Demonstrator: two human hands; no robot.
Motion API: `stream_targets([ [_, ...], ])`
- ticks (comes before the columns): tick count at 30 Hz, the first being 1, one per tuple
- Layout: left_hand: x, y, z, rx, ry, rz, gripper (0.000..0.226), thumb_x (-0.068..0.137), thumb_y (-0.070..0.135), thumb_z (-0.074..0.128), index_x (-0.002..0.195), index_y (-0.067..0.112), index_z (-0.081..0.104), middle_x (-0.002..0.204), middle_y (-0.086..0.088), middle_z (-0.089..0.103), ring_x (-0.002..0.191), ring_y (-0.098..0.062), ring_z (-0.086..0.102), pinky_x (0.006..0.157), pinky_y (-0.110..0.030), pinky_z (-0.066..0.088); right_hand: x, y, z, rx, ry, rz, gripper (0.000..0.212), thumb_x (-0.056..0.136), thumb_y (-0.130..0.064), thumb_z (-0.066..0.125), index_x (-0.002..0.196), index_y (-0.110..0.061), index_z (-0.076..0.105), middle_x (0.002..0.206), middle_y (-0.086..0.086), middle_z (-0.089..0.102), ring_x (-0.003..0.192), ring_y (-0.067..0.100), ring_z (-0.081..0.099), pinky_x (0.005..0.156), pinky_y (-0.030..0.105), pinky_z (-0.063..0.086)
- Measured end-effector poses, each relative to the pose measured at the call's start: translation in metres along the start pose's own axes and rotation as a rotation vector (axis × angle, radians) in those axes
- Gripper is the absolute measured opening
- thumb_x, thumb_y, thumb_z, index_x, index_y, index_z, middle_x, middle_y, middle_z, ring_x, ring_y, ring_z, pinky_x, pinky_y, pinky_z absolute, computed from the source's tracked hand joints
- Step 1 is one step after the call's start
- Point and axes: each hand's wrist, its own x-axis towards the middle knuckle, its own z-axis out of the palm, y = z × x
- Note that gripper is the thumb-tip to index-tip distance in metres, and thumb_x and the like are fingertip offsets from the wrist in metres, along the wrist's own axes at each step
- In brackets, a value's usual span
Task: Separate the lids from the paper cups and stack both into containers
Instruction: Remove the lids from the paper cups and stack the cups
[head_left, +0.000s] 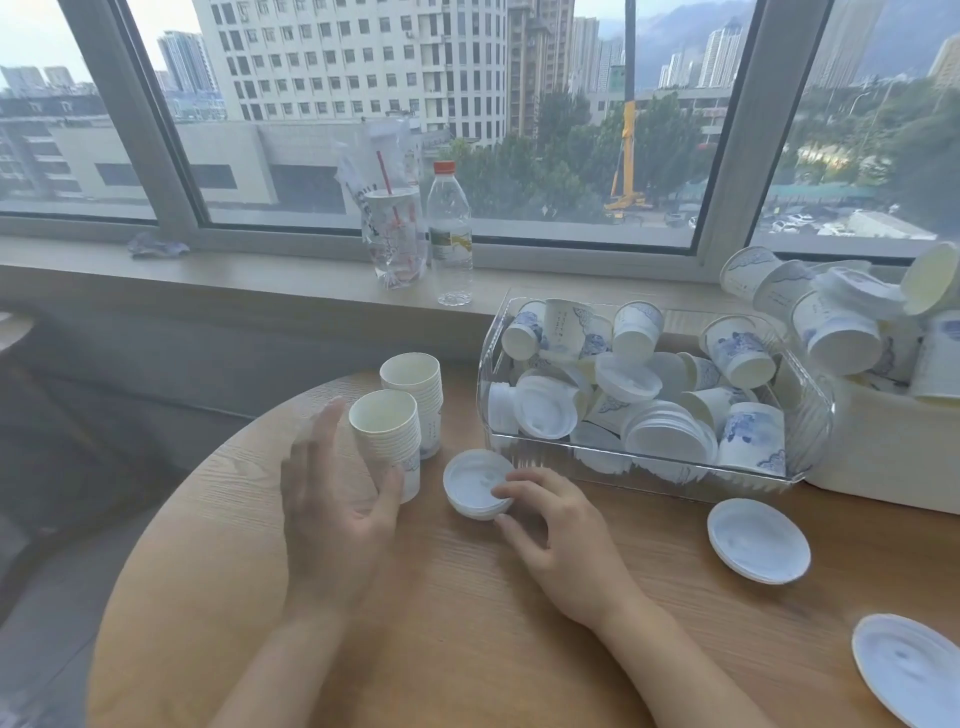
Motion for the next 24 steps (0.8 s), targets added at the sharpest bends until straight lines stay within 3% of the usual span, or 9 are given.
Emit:
stream_targets([
  [6,-0.011,0.041,0.012,-0.031,-0.062,0.186,0.073,0.085,0.030,0.077,0.150,0.025,0.046,0.144,0.026,0.048,0.127,0.011,0.037,0.110,-0.008,0.023,-0.003,-0.007,-0.016,0.041,0.084,-0.013,0.024,0.096,-0.039,0.067,0.120,-0.035,0.073,0.129,-0.024,0.060,0.122,-0.002,0.055,0.105,0.021,0.044],
  [9,-0.009,0.058,0.028,-0.105,-0.146,0.185,0.068,0.089,0.028,0.082,0.148,0.028,0.049,0.140,0.032,0.050,0.131,0.003,0.047,0.105,-0.004,0.029,0.002,-0.010,-0.038,0.101,0.232,-0.016,0.016,0.097,-0.029,0.071,0.113,-0.031,0.075,0.121,-0.023,0.065,0.116,0.000,0.062,0.098,0.019,0.048],
  [13,0.010,0.082,0.053,-0.162,-0.198,0.178,0.066,0.089,0.029,0.082,0.148,0.030,0.052,0.136,0.023,0.059,0.123,-0.004,0.059,0.099,-0.014,0.043,0.017,-0.004,-0.077,0.124,0.401,-0.006,0.016,0.097,-0.020,0.072,0.110,-0.029,0.075,0.115,-0.020,0.068,0.104,0.004,0.065,0.088,0.016,0.048],
  [18,0.048,0.113,0.095,-0.212,-0.253,0.176,0.062,0.093,0.023,0.078,0.148,0.031,0.051,0.136,0.015,0.061,0.116,0.002,0.059,0.095,-0.008,0.044,0.052,0.027,-0.123,0.049,0.494,0.053,0.019,0.097,-0.024,0.070,0.116,-0.028,0.072,0.115,-0.014,0.064,0.104,0.006,0.062,0.088,0.028,0.051],
  [22,0.078,0.120,0.138,-0.122,-0.314,0.188,0.065,0.095,0.029,0.075,0.153,0.026,0.047,0.143,0.001,0.060,0.133,-0.015,0.055,0.112,-0.035,0.046,0.085,0.048,-0.140,-0.018,0.504,0.152,0.029,0.097,-0.029,0.070,0.126,-0.026,0.067,0.117,-0.007,0.064,0.102,0.010,0.060,0.091,0.030,0.048],
  [24,0.091,0.118,0.160,-0.043,-0.325,0.170,0.066,0.095,0.032,0.074,0.154,0.025,0.045,0.146,-0.002,0.060,0.138,-0.020,0.051,0.113,-0.038,0.041,0.103,0.056,-0.144,-0.033,0.493,0.207,0.034,0.098,-0.033,0.068,0.131,-0.025,0.064,0.120,-0.004,0.064,0.104,0.013,0.061,0.092,0.031,0.048],
])
